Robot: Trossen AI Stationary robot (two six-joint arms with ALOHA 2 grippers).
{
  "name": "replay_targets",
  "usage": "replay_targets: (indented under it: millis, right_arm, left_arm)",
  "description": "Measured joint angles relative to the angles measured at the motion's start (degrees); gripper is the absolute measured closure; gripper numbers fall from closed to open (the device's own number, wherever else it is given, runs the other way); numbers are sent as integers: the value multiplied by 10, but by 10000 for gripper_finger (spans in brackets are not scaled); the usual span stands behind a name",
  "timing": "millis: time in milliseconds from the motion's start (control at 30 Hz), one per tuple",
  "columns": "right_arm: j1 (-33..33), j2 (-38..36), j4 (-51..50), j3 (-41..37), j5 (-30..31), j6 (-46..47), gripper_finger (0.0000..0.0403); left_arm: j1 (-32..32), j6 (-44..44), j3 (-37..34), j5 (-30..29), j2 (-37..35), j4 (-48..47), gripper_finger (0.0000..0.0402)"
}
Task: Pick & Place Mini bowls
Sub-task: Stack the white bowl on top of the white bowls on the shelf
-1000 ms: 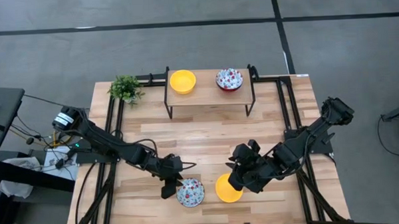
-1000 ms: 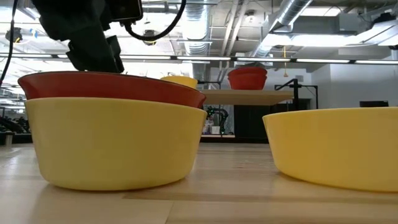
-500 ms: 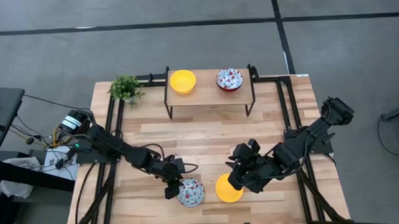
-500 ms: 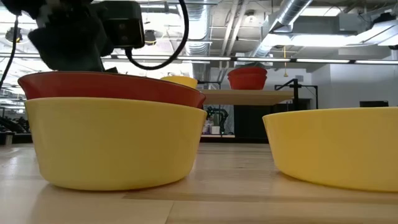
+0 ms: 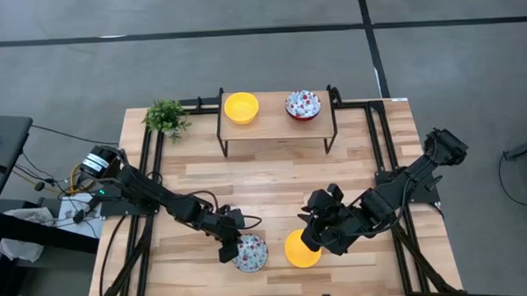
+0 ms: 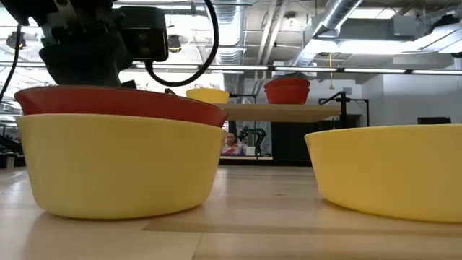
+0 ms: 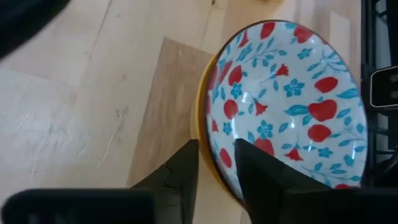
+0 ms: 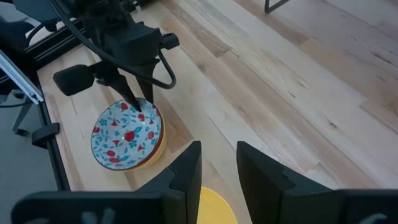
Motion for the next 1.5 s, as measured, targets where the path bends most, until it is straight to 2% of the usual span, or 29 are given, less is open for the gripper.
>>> replay_targets:
  millis: [300,667,1200,1400,1500]
  right_arm:
    - [0,0,2,0,0,1,313]
    - [0,0,2,0,0,11,313]
    - [0,0,42,0,0,7,313]
    - [0,0,106,0,-29,-108,313]
    - [-1,0,139,0,-57,-221,313]
  left_arm:
    - [0,-2,1,4,-11,5,390]
    - [0,3,0,1,-23,7,390]
    - [12,16,-1,-33,-130,13,393]
    - [38,-36,0,-7,-141,15,394]
    - [52,-64,0,23,-141,14,394]
